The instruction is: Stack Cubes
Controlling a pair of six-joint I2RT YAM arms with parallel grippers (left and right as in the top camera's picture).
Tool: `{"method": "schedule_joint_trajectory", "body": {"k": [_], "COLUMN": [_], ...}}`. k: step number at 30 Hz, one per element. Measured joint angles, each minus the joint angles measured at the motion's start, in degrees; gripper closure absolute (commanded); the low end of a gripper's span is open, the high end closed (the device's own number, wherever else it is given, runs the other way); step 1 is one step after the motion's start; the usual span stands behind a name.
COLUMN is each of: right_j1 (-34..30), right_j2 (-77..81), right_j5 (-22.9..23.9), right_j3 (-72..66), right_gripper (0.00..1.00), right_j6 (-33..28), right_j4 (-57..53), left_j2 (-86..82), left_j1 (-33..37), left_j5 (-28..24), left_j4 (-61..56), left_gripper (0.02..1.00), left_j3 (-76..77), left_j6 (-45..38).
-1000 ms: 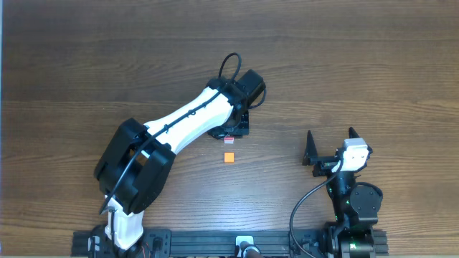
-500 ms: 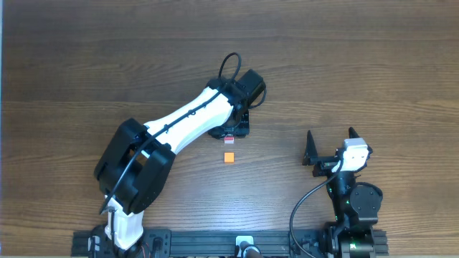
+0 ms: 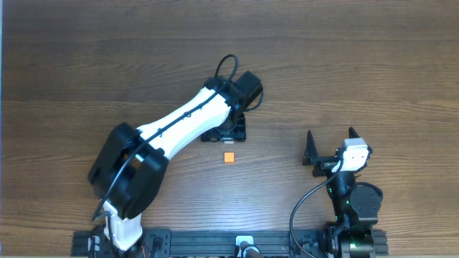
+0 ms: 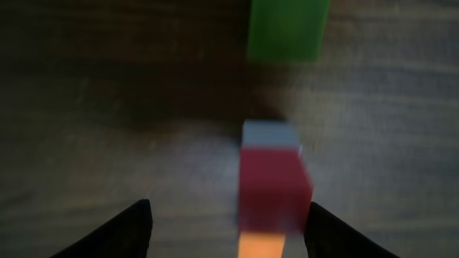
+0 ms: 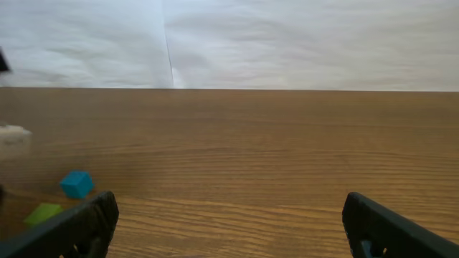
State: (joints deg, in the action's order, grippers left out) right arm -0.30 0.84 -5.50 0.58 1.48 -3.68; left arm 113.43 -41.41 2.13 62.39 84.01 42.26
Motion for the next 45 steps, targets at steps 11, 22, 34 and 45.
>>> {"method": "schedule_joint_trajectory", "body": {"k": [11,22,34,45], "right_j1": [0.00,0.00,0.00,0.00], "right_j2": [0.00,0.00,0.00,0.00], "right_j5": [0.00,0.00,-0.02,-0.02], "right_j3": [0.00,0.00,0.00,0.00], "right_gripper": [0.007,0.007,0.007,0.007], "right_j6": [0.04,0.02,0.04,0.00], "right_j4": [0.02,0.02,0.02,0.00], "left_j2": [-4.59,-4.79,-4.79,-4.13], "left_j1": [-5.70,-6.34,-6.38,-6.36], "left_j5": [-2.56,-3.63,-3.17,-2.60], "left_j4": [2.71,-7.85,-11.08,-11.30], "left_gripper": [0.310,0.354,0.369,0.518], "left_j3": [-1.92,-12.15,-13.20,-13.20], "left_j6": [0.68,2.43,2.58,2.78]}}
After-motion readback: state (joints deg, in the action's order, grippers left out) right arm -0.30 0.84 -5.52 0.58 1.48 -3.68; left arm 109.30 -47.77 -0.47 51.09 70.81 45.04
